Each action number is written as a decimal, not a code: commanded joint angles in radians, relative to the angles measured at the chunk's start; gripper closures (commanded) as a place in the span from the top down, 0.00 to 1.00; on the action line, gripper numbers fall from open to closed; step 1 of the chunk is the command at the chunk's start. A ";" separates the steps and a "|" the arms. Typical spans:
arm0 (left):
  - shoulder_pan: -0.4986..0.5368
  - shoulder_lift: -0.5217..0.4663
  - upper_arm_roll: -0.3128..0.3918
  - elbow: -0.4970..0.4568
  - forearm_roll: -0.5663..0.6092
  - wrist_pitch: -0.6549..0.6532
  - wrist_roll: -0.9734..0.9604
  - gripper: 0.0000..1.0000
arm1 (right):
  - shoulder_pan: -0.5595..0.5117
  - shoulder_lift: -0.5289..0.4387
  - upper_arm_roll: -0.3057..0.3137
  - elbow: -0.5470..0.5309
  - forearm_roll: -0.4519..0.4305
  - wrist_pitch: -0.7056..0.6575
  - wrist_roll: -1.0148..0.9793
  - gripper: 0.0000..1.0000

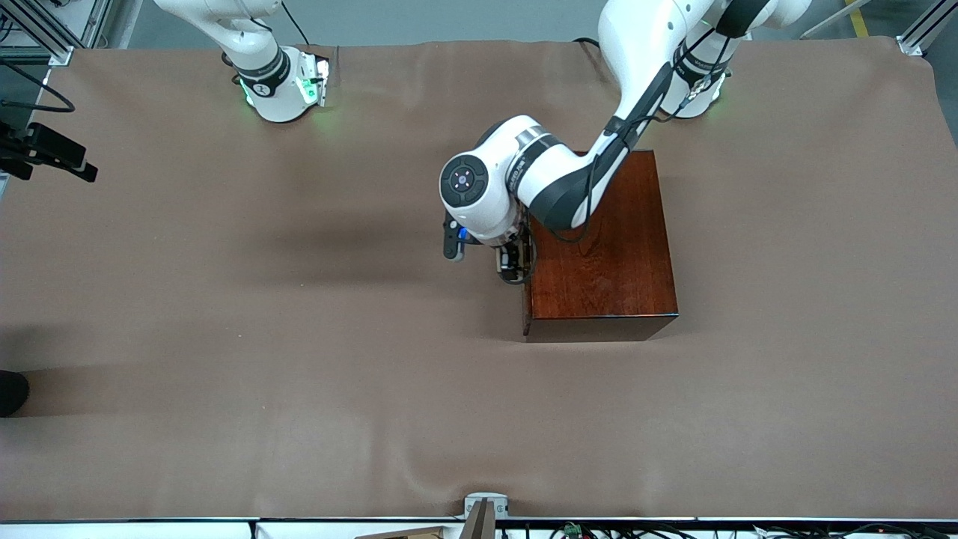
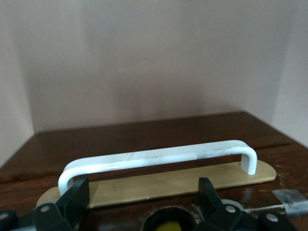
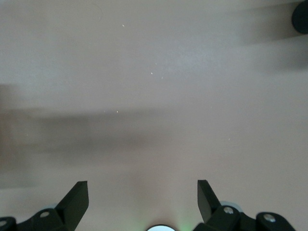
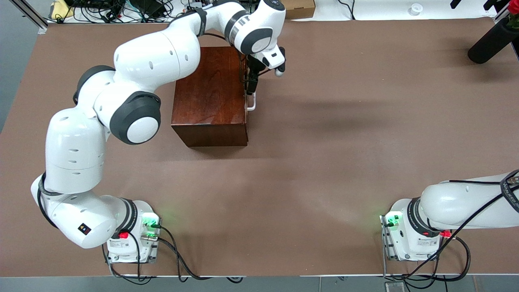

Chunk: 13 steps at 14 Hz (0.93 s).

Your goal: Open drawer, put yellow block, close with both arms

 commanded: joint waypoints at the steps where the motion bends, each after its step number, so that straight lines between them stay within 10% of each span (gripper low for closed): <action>1: 0.025 -0.049 0.008 -0.024 0.045 -0.069 0.026 1.00 | 0.026 -0.010 0.011 -0.021 0.001 0.021 -0.011 1.00; 6: 0.001 -0.037 -0.003 -0.023 0.030 0.064 -0.051 1.00 | 0.023 -0.011 0.007 -0.028 0.001 0.036 -0.011 1.00; 13: 0.018 -0.185 -0.017 -0.021 -0.022 0.194 -0.662 1.00 | 0.002 -0.010 0.005 -0.037 0.003 0.039 -0.012 1.00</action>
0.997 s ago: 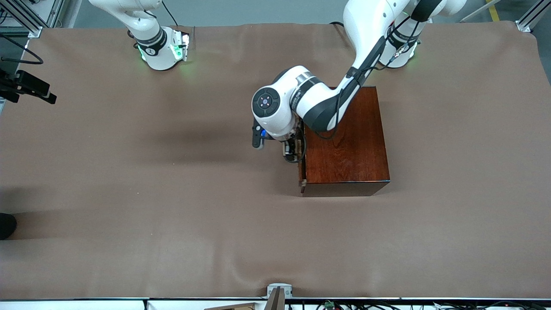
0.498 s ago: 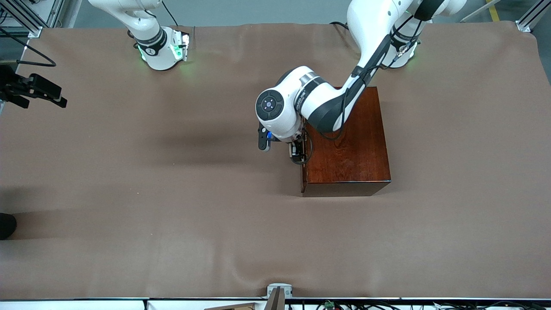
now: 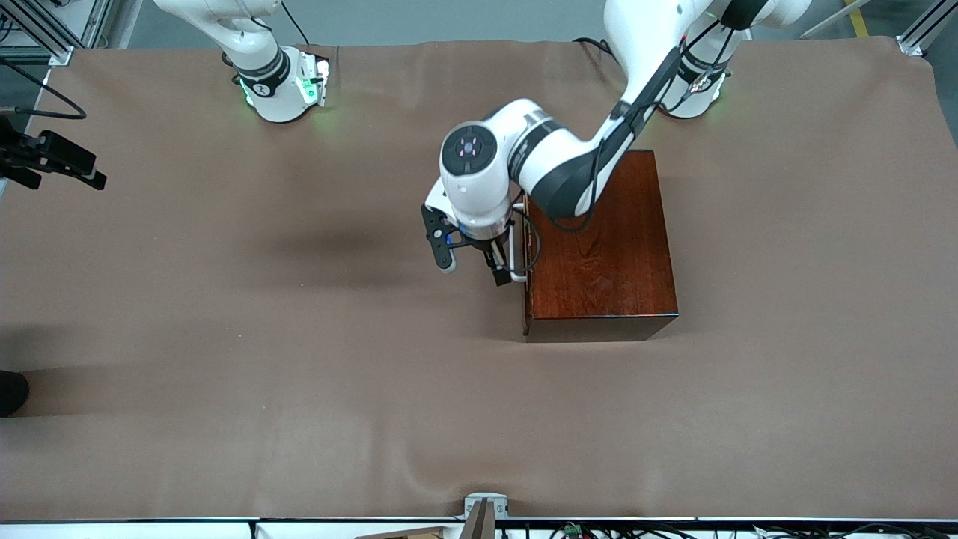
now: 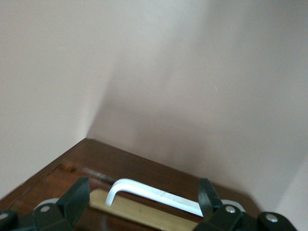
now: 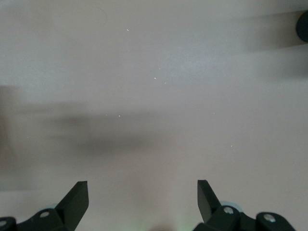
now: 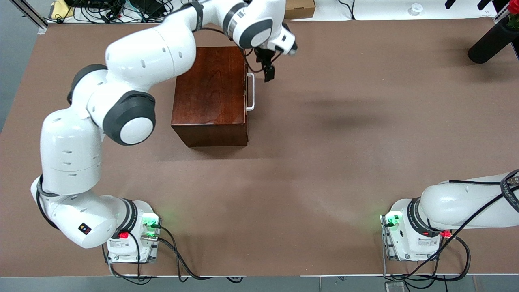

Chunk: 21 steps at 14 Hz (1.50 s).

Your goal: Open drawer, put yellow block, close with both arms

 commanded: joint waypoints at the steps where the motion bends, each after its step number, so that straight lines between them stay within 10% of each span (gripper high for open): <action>1: 0.020 -0.158 0.019 -0.035 -0.026 -0.025 -0.216 1.00 | -0.011 -0.014 0.007 -0.017 0.003 0.011 -0.009 1.00; 21: 0.653 -0.477 0.037 -0.153 -0.161 -0.314 -0.362 1.00 | -0.012 -0.017 0.012 -0.009 -0.006 0.005 0.003 1.00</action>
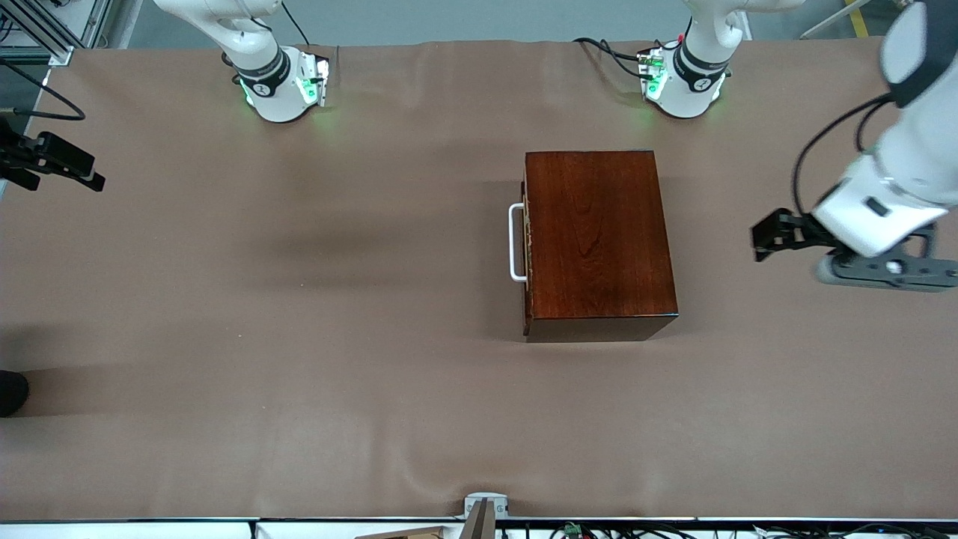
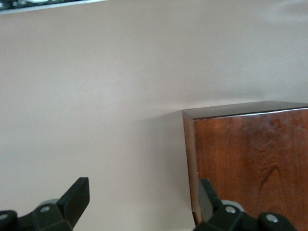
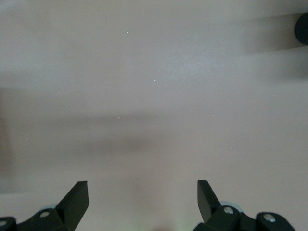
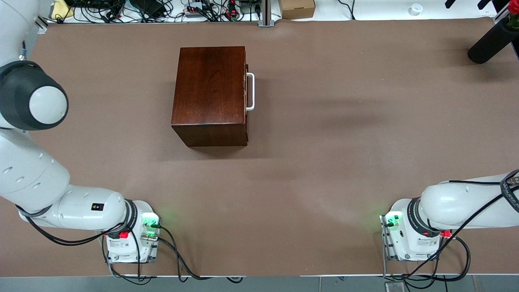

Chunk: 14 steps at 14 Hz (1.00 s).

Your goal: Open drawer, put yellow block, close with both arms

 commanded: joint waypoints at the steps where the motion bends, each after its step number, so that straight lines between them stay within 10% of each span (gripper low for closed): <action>1: 0.041 -0.088 -0.002 -0.120 -0.047 0.013 -0.013 1.00 | -0.009 -0.015 0.009 -0.008 -0.006 -0.005 0.001 1.00; 14: 0.061 -0.119 0.024 -0.159 -0.051 0.042 0.008 1.00 | -0.009 -0.015 0.009 -0.006 -0.015 -0.018 0.002 1.00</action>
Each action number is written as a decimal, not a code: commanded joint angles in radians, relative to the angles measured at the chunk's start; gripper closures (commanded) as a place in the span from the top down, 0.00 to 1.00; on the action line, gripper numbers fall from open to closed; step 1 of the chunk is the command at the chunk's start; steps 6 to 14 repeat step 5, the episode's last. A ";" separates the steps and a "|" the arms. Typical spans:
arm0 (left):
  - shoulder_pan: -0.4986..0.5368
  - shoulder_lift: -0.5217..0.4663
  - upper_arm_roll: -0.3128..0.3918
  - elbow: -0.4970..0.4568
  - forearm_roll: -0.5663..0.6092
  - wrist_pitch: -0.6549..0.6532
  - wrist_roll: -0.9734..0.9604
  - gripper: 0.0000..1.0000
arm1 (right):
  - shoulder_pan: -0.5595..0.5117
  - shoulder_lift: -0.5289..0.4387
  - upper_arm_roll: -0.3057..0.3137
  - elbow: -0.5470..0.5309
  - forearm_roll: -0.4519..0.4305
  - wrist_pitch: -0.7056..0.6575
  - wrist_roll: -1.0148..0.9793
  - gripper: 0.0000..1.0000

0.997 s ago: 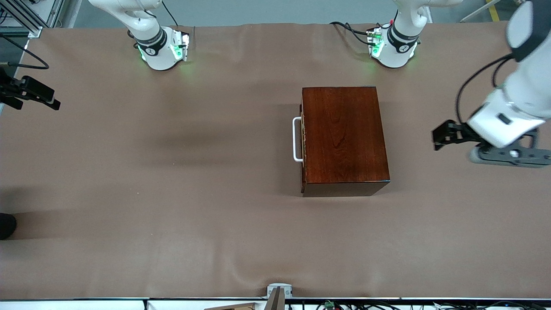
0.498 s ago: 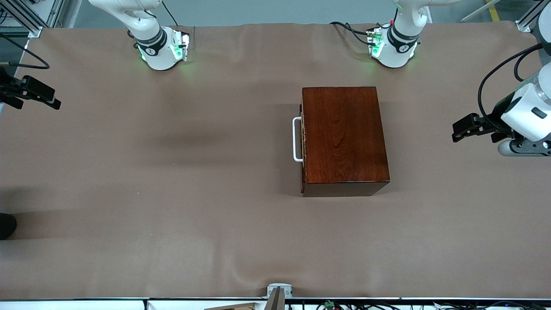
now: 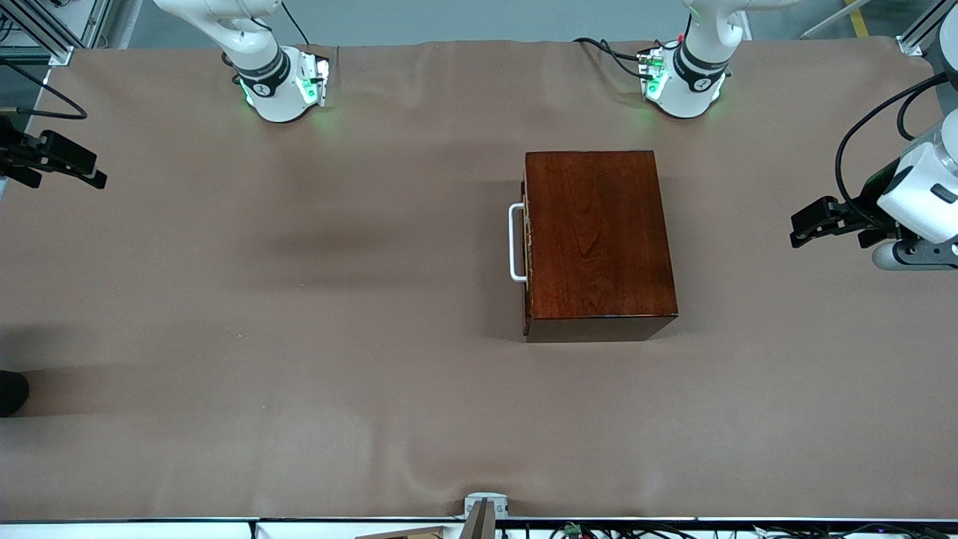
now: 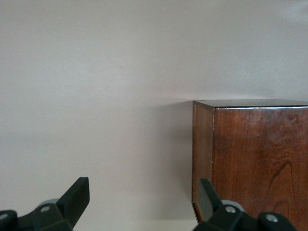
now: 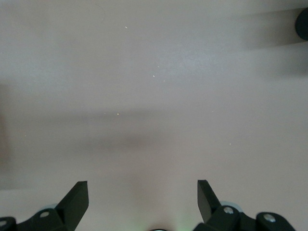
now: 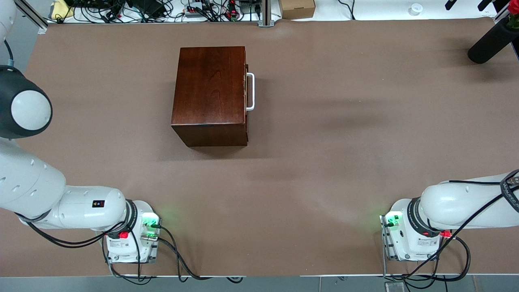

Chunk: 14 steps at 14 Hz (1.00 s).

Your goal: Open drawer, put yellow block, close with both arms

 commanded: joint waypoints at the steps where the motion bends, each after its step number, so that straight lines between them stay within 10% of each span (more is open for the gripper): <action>1: 0.008 -0.033 0.003 -0.034 -0.009 0.017 0.008 1.00 | -0.009 -0.015 0.007 -0.006 -0.010 0.001 0.002 1.00; 14: 0.008 -0.034 0.003 -0.034 -0.006 0.015 0.007 1.00 | -0.012 -0.014 0.007 -0.006 -0.010 0.007 0.002 1.00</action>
